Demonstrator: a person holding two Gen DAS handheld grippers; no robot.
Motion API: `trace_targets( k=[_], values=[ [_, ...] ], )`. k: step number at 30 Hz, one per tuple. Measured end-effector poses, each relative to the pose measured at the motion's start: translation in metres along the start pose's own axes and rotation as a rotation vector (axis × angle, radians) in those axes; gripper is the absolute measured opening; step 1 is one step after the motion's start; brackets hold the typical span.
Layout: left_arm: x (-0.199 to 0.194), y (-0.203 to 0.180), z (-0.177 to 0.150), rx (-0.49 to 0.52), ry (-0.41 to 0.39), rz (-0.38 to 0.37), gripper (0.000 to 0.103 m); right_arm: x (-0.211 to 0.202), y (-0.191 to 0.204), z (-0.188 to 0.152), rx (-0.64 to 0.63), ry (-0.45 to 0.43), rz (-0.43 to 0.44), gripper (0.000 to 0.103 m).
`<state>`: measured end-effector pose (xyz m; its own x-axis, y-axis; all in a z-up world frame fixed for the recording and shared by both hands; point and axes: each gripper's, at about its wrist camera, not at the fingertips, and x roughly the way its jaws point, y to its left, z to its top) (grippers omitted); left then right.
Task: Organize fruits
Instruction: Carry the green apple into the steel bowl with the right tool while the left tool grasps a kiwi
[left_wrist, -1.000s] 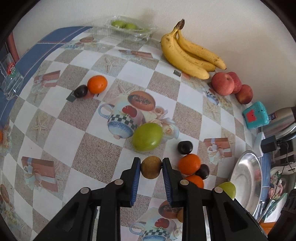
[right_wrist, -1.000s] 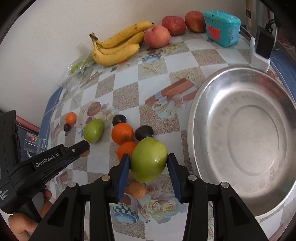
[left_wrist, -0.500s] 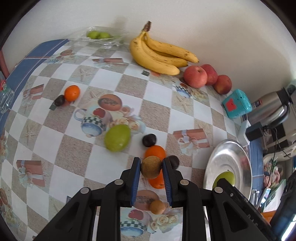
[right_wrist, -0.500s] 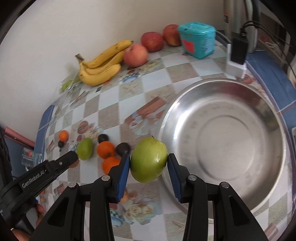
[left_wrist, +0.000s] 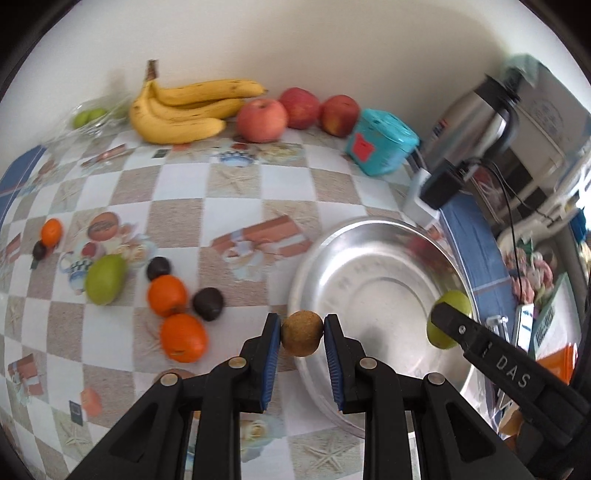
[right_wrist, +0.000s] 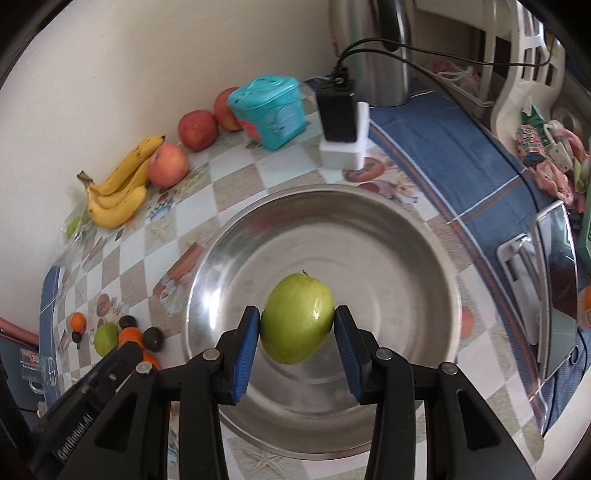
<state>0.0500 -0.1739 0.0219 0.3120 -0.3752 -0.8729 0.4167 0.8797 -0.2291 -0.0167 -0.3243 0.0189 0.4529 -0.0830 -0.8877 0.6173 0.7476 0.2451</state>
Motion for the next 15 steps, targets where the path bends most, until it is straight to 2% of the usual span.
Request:
trace_targets(
  k=[7,15],
  values=[
    [0.017,-0.034,-0.010,0.121,0.007,0.006,0.026,-0.005,-0.014,0.002,0.021,-0.006,-0.010,0.043],
    [0.037,-0.035,-0.019,0.137,0.057,0.033,0.026,0.010,-0.015,-0.001,0.014,0.042,-0.008,0.042]
  ],
)
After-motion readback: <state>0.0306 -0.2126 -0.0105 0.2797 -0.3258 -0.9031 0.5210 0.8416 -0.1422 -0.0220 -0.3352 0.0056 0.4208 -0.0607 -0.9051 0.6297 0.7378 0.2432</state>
